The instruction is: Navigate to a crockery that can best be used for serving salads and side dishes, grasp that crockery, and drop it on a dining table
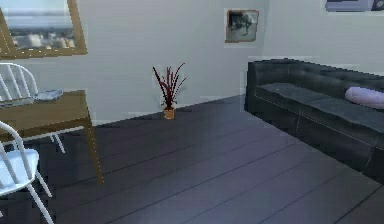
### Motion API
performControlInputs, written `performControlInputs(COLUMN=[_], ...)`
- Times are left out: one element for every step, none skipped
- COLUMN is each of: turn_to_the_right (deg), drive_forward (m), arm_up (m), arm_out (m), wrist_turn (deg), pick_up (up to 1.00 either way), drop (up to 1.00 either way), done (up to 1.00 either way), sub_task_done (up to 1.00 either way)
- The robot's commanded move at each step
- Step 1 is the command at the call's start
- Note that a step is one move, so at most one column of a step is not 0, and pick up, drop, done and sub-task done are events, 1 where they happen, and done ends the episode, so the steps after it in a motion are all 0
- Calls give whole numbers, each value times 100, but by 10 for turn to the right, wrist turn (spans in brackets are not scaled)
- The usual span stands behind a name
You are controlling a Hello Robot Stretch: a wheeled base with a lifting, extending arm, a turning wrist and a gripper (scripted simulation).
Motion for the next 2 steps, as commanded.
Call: performControlInputs(turn_to_the_right=[0, -450], drive_forward=[0, 0], arm_up=[0, 0], arm_out=[-28, 0], wrist_turn=[0, 0], pick_up=[0, 0], drop=[0, 0], done=[0, 0], sub_task_done=[0, 0])
